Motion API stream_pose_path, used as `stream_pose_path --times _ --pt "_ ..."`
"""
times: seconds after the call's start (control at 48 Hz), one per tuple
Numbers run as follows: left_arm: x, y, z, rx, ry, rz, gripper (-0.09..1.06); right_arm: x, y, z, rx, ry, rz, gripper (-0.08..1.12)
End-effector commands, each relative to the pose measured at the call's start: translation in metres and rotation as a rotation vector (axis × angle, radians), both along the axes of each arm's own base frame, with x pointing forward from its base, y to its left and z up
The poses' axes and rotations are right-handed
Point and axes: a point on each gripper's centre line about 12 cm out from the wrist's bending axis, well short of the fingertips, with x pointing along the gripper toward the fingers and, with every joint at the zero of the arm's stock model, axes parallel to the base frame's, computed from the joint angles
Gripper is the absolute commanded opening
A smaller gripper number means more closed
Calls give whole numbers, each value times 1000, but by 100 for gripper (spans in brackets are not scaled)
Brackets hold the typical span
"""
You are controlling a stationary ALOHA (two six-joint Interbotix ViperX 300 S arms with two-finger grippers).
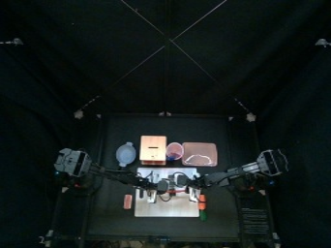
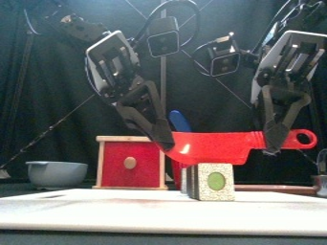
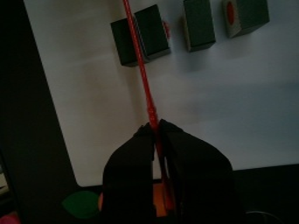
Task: Place sushi on board then cut the sushi with the knife then place the pieces on the plate
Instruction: Cut the sushi into 4 pieces
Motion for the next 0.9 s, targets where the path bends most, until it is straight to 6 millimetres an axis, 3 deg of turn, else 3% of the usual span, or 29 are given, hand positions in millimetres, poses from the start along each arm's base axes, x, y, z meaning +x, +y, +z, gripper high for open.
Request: stream_pose_path --times 0.021,0.896 --pt "5 -6 16 -5 -44 -15 48 5 -5 16 8 -51 -20 37" --pt "3 -5 27 10 -74 -31 48 5 -5 22 10 -71 -19 37"
